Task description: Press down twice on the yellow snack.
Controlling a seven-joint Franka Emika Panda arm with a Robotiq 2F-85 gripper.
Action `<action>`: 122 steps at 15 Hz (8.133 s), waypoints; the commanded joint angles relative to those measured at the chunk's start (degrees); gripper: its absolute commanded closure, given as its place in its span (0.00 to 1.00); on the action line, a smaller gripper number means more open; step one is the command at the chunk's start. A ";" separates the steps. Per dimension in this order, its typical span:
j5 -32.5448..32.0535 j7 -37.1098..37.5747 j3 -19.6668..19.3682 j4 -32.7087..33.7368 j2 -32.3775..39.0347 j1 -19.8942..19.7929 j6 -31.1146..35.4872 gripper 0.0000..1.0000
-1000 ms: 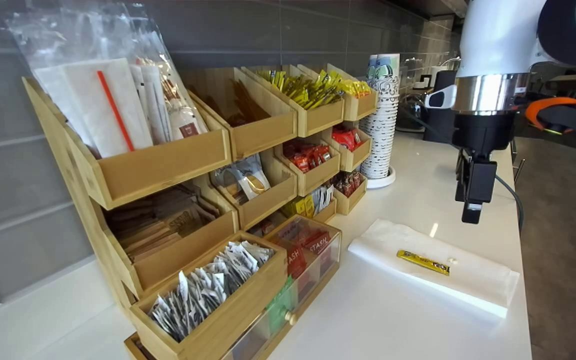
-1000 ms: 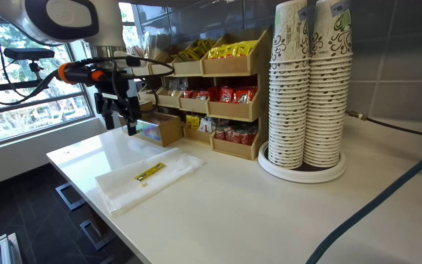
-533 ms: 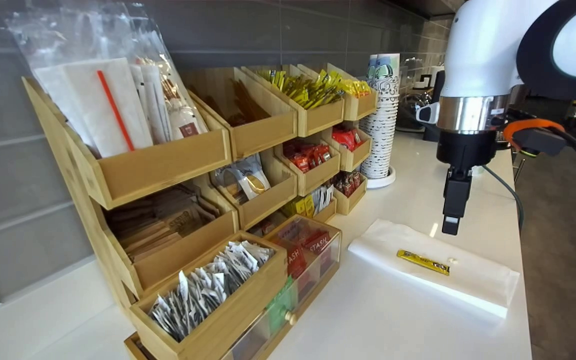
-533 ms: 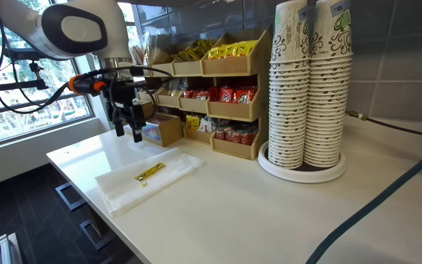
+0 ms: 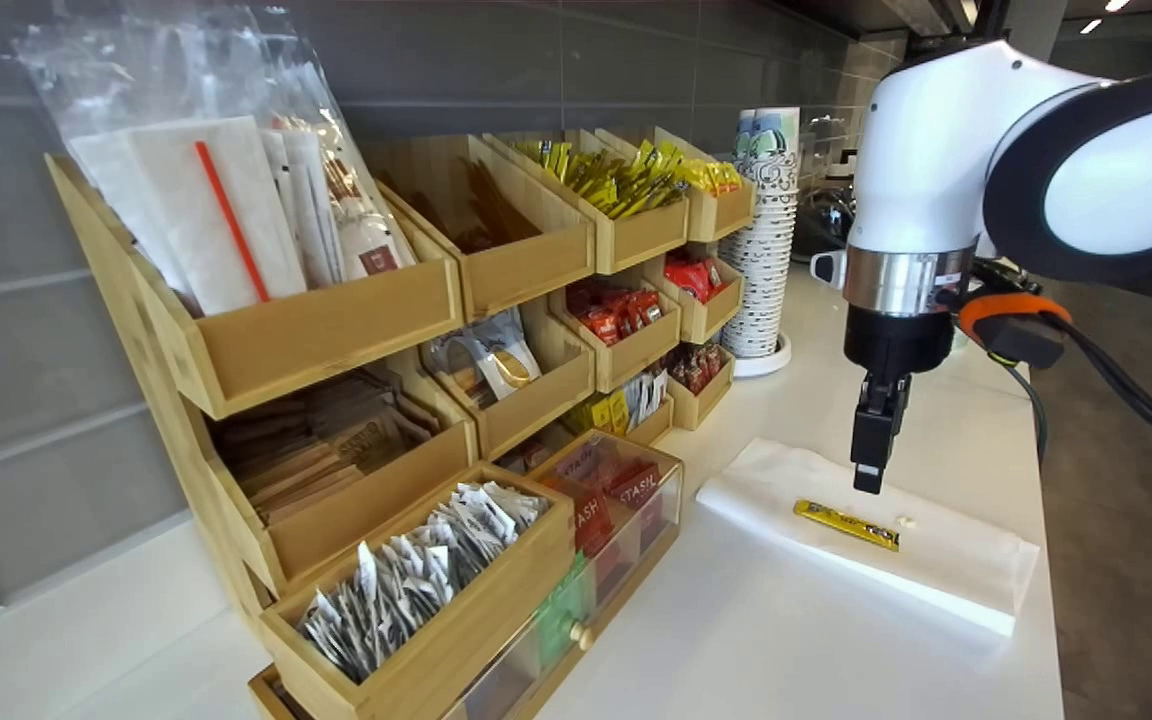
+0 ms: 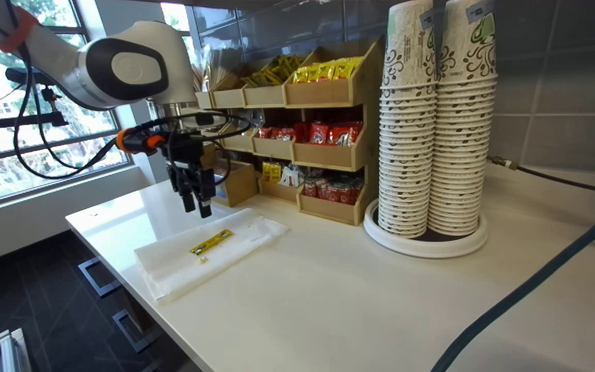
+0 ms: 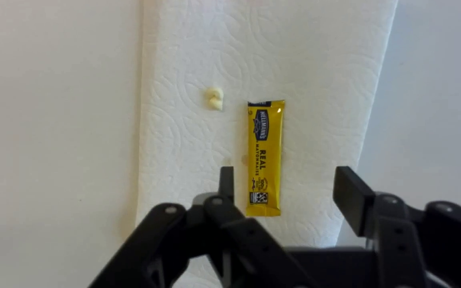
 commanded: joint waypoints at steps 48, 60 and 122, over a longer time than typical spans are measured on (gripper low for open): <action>-1.57 5.54 0.06 -3.24 11.46 -0.83 18.90 1.00; -0.07 4.61 -0.11 -3.60 12.09 -1.02 18.24 1.00; -1.81 5.29 0.09 -5.63 7.93 -1.49 17.46 1.00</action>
